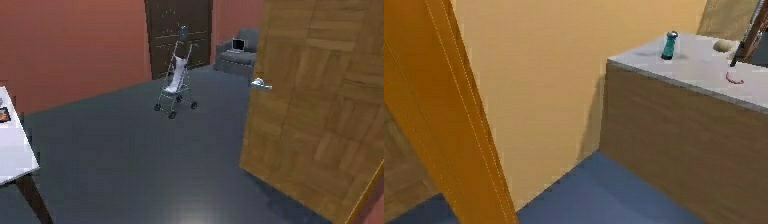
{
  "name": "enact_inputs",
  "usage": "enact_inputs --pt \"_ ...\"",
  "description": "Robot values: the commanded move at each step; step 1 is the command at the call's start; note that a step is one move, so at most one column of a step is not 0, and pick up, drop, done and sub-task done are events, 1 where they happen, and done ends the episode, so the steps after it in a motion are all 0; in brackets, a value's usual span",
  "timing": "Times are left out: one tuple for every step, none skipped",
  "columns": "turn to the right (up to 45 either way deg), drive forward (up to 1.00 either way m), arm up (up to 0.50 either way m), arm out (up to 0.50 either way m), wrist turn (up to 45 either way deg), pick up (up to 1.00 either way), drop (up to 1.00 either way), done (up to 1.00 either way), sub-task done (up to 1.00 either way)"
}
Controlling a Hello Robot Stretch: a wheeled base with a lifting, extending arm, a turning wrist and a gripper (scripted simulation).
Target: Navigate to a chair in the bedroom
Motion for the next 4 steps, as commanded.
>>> enact_inputs --pt "0.0 0.35 0.00 0.00 0.0 0.00 0.00 0.00 0.00" --pt "-9.0 0.00 0.00 0.00 0.0 0.00 0.00 0.00 0.00" --pt "0.0 1.00 0.00 0.00 0.0 0.00 0.00 0.00 0.00" --pt "-3.0 0.00 0.00 0.00 0.0 0.00 0.00 0.00 0.00"
